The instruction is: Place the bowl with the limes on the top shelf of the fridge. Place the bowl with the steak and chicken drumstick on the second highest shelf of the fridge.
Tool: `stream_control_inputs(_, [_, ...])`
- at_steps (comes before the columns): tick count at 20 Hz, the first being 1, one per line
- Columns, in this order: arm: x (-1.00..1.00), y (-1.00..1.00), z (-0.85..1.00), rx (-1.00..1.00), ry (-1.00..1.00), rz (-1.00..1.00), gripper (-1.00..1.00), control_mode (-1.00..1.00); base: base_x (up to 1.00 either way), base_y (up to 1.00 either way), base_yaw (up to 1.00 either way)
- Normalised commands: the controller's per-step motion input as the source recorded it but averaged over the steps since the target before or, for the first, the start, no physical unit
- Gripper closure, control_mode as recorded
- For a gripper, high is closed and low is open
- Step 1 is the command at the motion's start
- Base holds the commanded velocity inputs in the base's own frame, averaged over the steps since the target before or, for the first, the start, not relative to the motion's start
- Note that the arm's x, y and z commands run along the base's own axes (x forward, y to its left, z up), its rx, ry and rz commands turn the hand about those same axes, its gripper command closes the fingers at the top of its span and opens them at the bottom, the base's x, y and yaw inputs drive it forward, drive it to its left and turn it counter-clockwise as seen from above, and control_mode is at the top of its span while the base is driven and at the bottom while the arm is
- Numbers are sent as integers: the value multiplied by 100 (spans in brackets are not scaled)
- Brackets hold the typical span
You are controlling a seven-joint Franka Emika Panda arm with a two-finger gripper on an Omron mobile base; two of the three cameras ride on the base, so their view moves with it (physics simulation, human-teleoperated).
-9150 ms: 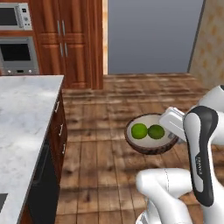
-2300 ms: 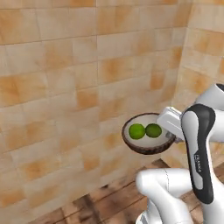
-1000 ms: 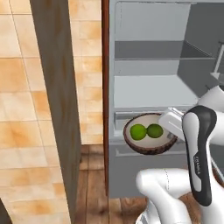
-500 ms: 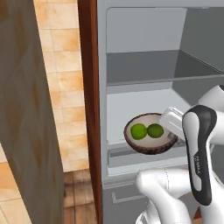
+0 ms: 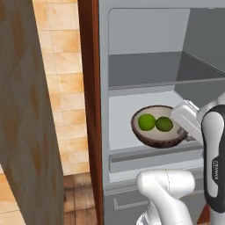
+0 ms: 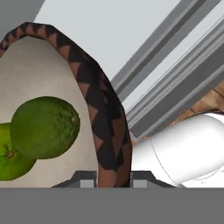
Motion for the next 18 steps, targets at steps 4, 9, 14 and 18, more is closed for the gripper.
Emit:
stream_control_inputs(4, [0, -18, 100, 9, -6, -27, 100, -100, 0, 0, 0])
stream_control_inputs(9, [14, -12, 100, 0, -11, -22, 100, -100, 0, 0, 0])
stream_control_inputs(14, [17, -17, 52, 6, -7, -7, 100, -100, 0, 0, 0])
stream_control_inputs(18, [80, -11, 2, 2, 0, -3, 100, -100, 0, 0, 0])
